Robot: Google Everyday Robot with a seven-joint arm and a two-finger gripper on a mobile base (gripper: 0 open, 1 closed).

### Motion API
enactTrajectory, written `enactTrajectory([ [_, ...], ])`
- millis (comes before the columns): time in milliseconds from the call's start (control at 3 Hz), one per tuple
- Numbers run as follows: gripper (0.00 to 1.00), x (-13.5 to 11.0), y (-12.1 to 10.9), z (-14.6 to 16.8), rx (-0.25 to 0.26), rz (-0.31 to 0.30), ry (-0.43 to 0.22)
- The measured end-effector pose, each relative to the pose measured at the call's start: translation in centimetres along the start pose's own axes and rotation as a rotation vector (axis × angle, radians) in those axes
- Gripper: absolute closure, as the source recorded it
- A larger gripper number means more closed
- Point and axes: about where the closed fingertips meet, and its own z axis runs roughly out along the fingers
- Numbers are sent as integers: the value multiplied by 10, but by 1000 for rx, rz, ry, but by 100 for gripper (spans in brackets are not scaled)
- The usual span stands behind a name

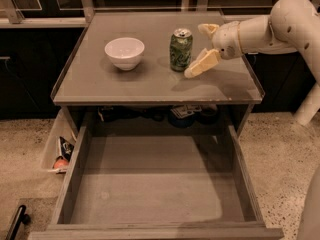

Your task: Place green can into top drawer

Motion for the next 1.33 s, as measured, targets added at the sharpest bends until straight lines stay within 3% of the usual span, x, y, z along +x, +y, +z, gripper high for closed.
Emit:
enactTrajectory([
  [667,0,-10,-12,22,-13,0,-28],
  [1333,42,-10,-12,22,-13,0,-29],
])
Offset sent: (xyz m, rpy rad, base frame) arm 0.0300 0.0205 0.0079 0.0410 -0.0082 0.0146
